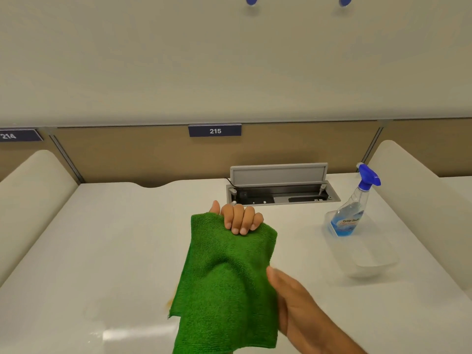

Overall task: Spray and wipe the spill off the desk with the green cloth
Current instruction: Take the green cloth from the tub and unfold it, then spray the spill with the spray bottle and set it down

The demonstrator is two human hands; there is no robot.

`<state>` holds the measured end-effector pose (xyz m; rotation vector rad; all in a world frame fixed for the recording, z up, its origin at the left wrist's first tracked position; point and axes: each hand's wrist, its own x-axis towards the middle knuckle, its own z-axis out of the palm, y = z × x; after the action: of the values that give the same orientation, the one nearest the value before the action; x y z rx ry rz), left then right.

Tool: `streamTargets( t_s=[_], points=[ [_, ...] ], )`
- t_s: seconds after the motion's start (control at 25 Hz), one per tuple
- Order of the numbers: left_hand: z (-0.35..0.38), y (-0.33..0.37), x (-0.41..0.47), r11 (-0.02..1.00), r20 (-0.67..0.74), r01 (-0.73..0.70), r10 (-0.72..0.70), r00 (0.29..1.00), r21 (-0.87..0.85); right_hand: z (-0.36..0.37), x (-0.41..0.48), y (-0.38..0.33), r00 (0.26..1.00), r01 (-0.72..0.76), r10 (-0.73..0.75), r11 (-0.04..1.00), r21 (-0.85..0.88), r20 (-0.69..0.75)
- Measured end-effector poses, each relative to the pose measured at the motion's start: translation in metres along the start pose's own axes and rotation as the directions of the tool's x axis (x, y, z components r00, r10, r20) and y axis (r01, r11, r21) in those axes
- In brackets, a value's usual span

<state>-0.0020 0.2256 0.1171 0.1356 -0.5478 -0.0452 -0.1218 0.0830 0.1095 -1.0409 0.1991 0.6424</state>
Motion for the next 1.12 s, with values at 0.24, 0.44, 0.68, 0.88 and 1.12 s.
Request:
streamTargets(
  t_s=[0.24, 0.44, 0.68, 0.88, 1.12],
  points=[
    [-0.003, -0.01, 0.015, 0.998, -0.02, -0.026, 0.028, 0.999, 0.063, -0.039, 0.003, 0.022, 0.995, -0.071, 0.076, 0.994, -0.081, 0.062],
    [-0.004, -0.021, 0.023, 0.997, -0.066, -0.019, 0.024, 0.998, 0.076, -0.077, -0.002, -0.007, 0.984, -0.07, -0.011, 0.897, -0.437, -0.179],
    [-0.012, -0.041, 0.036, 0.997, -0.075, 0.005, 0.001, 0.997, 0.072, -0.161, 0.04, -0.101, 0.697, -0.03, -0.346, 0.861, -0.507, -0.628],
    [-0.023, -0.06, 0.039, 0.997, -0.059, 0.003, 0.002, 0.998, 0.074, -0.217, 0.09, -0.178, 0.541, 0.033, -0.541, 0.778, -0.627, -0.644],
    [-0.031, -0.071, 0.038, 0.996, -0.06, -0.015, 0.02, 0.998, 0.092, -0.263, 0.134, -0.231, 0.554, -0.014, -0.621, 0.659, -0.752, -0.555]
  ],
)
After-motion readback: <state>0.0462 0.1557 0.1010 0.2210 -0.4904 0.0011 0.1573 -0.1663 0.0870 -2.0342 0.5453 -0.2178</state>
